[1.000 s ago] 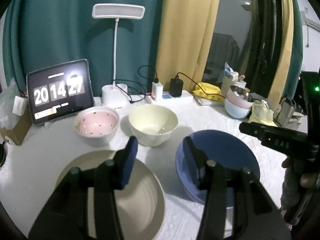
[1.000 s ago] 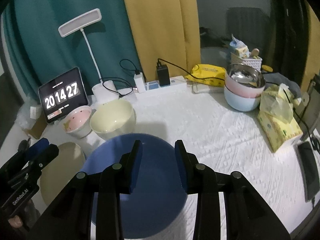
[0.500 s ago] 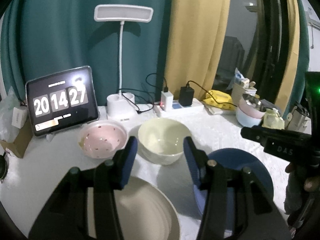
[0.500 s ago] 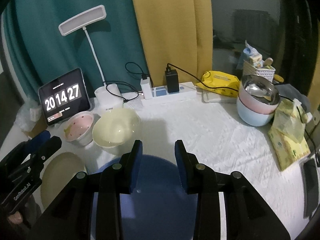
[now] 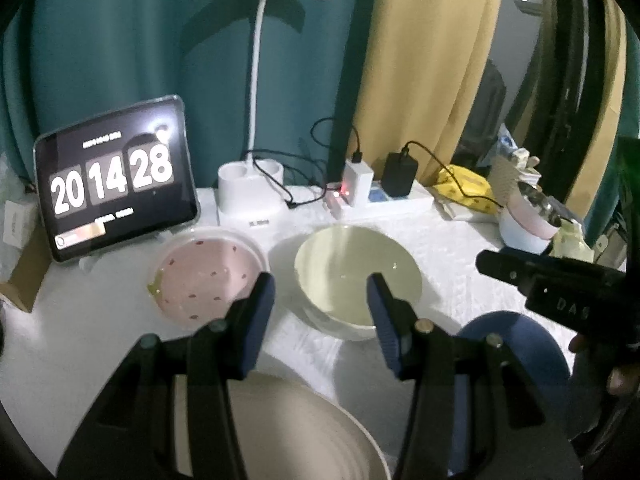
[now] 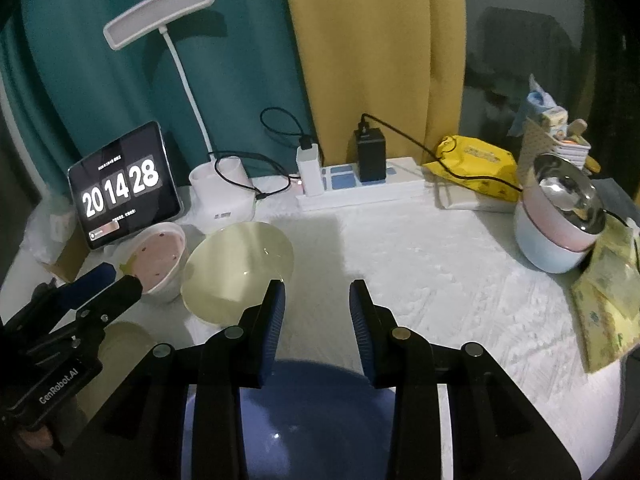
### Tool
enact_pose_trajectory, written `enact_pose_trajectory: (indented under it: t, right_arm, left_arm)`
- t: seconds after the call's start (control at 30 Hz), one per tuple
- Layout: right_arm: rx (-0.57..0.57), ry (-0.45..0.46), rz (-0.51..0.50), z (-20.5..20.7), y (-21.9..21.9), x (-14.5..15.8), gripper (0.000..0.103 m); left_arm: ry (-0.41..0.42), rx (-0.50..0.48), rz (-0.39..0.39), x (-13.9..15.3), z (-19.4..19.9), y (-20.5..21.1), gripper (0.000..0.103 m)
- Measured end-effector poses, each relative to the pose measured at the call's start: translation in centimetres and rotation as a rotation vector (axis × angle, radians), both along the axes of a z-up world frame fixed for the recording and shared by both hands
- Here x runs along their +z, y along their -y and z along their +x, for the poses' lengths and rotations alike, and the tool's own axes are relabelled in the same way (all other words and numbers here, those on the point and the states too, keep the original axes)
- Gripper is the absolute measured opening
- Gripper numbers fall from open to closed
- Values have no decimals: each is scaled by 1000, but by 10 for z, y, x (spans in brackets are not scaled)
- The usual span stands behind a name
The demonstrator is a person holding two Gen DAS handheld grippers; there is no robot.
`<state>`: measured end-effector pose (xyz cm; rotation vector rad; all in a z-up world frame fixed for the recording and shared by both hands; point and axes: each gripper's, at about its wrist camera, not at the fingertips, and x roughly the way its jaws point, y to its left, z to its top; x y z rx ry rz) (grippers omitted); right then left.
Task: Organize plates and bowls
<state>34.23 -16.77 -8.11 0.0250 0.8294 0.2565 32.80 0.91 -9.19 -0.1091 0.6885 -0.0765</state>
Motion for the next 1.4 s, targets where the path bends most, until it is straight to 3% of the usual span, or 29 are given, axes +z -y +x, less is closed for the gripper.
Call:
enact_pose_trajectory:
  t: [0.33, 0.7, 1.0, 1.1, 1.4]
  right_arm:
    - [-23, -107, 29, 33, -12, -18, 35]
    - [11, -197, 22, 57, -37, -53, 35]
    - [29, -257, 45, 65, -43, -74, 35]
    - [43, -253, 47, 65, -45, -74, 31]
    - [41, -233, 19, 61, -47, -73, 27]
  left_arm:
    - [-95, -3, 2, -24, 42, -2, 50]
    - [-197, -15, -33, -56, 63, -5, 49]
    - [-196, -60, -6, -59, 67, 3, 48]
    - [-194, -78, -10, -59, 68, 6, 40]
    - [-185, -59, -4, -57, 63, 4, 31]
